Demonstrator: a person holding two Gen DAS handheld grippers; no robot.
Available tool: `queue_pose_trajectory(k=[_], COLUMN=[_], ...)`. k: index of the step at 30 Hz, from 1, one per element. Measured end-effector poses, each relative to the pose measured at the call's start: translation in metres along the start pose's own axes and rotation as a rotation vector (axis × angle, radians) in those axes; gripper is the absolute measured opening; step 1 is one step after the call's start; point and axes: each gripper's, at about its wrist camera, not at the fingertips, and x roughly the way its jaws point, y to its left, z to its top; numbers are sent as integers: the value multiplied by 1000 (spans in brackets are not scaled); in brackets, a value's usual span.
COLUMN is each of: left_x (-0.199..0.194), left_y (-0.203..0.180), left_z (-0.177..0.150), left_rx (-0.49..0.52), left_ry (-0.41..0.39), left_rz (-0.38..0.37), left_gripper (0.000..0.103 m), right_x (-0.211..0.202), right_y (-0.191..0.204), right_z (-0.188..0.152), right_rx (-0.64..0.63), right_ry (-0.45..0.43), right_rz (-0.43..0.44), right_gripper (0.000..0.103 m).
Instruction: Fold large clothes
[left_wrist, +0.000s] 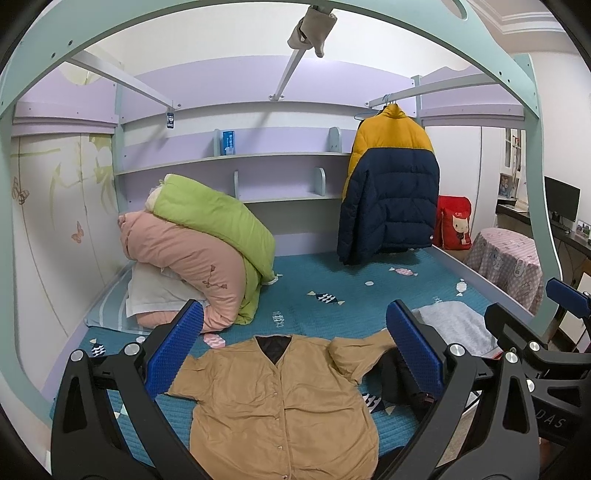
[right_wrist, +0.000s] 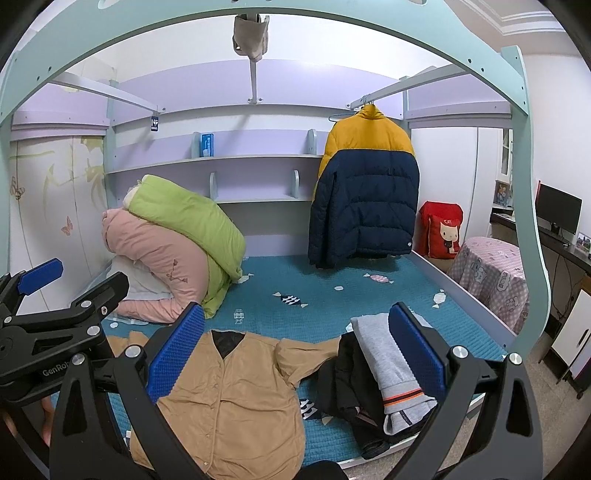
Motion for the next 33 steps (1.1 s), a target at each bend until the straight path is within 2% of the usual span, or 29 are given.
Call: queue_pose_trajectory(k=[17, 33], left_x=[4, 16], left_y=[8, 7], left_z=[-19, -13], left_rx=[0, -2], left_ry=[26, 64], left_rz=[15, 22], left_gripper=[98, 98], right_x=[8, 18], right_y=[4, 6], right_z=[-8, -9], right_rx=[-2, 2], right_ry=[23, 56], right_rz=[10, 24], right_gripper=[96, 96])
